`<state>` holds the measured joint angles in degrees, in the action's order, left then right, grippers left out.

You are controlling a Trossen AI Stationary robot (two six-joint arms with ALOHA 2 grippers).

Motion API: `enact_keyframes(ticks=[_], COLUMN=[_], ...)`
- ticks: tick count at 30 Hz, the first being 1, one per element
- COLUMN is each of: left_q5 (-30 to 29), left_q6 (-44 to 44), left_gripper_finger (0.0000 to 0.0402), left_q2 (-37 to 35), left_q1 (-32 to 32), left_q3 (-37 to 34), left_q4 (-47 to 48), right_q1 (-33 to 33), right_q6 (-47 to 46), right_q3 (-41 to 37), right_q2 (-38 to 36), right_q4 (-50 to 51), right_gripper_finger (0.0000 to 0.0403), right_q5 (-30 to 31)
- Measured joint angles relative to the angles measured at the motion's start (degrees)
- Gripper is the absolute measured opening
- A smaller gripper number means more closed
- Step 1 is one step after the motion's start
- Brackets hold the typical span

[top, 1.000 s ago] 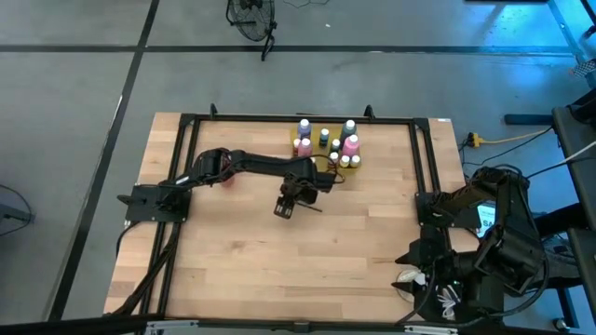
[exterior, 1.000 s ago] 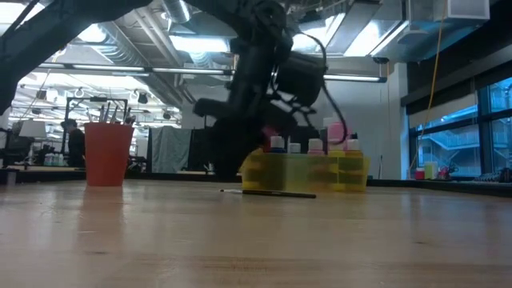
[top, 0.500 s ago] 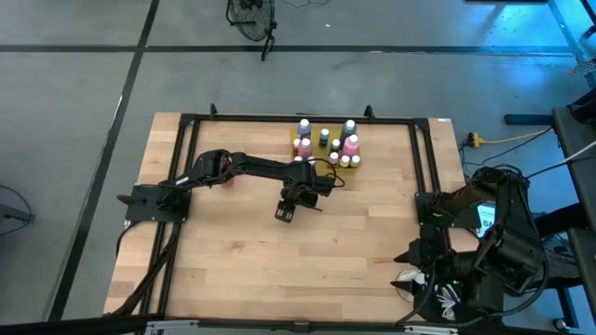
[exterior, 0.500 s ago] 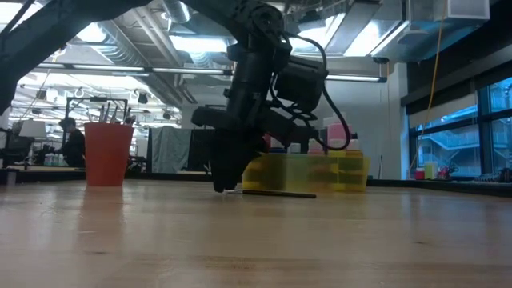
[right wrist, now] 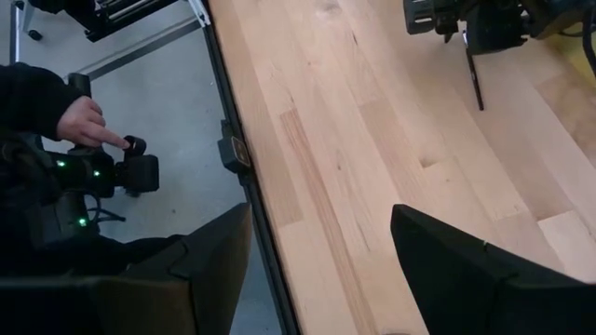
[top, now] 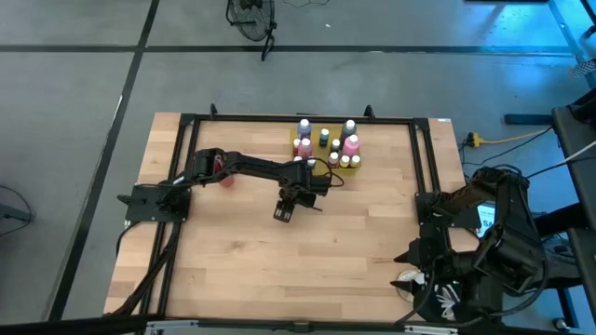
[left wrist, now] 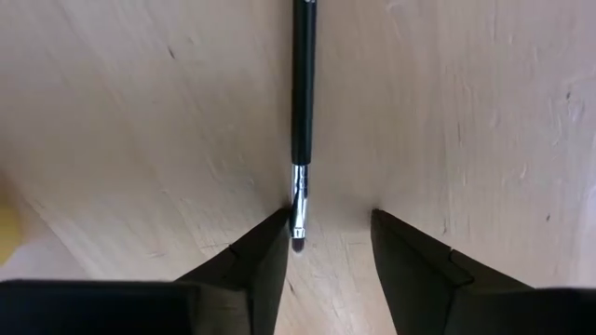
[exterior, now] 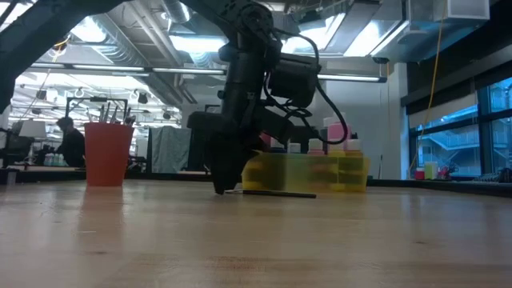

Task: Pick & Place Paint Supplies
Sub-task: Put the silver paint brush into the orange cup

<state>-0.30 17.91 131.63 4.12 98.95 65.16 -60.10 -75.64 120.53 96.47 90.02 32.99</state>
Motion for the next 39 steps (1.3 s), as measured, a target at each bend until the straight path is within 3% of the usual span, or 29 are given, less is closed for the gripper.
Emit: enact_keyframes(ticks=[8,18,29,39], left_q5=[0.0,-0.6,-1.4,-3.4], left_q6=[1.4,2.4,0.7,-3.2], left_gripper_finger=[0.0103,0.001,0.0003,0.0002], left_q2=[0.0,0.0,-0.9,-9.6], left_q1=[0.2,0.3,0.1,-0.1], left_q3=[-0.1,-0.1,-0.1,-0.8], left_q4=[-0.3,-0.5,0.6,6.3], right_q1=[0.6,0.6,0.6,0.6], right_q6=[0.0,-1.5,-1.5,-0.2], right_q3=[0.0,0.0,0.0,0.0], right_q2=[0.0,0.0,0.0,0.0], right_q4=[-0.2,-0.9,-1.3,-1.1], right_gripper_finger=[0.0261,0.0261,0.0261,0.0261], right_q5=[0.0,-0.2,-0.2,-0.2])
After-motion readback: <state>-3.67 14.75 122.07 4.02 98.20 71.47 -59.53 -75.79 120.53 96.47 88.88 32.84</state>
